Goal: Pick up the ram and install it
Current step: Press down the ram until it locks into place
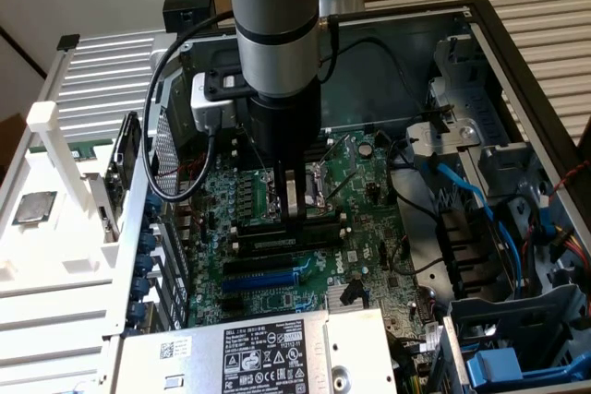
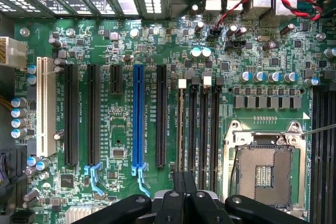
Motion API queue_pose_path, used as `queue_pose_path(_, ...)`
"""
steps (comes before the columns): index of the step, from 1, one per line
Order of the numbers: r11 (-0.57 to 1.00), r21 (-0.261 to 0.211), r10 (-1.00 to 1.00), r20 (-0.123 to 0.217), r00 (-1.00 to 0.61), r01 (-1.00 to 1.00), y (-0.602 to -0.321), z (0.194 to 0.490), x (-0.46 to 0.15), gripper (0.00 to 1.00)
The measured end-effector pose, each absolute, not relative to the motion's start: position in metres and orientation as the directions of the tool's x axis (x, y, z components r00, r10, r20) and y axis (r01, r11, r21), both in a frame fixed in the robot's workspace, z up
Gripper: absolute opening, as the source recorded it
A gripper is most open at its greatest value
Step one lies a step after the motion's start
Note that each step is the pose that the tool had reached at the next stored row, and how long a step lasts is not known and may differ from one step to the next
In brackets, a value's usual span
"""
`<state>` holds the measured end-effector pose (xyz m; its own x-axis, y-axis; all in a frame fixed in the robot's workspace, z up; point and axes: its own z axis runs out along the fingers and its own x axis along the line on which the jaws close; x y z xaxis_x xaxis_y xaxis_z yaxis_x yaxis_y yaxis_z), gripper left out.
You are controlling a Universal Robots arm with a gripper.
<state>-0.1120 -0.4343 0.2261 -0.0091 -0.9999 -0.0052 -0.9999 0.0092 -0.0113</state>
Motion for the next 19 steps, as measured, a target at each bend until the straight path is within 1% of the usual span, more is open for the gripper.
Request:
queue_pose_path(12,0.009,-0.023,-1.0,-0.005,-0.009,-1.0,-0.434,0.224,-0.113,0.1)
queue_pose_path(19,0.009,-0.022,-1.0,-0.005,-0.009,-1.0,-0.434,0.241,-0.113,0.1)
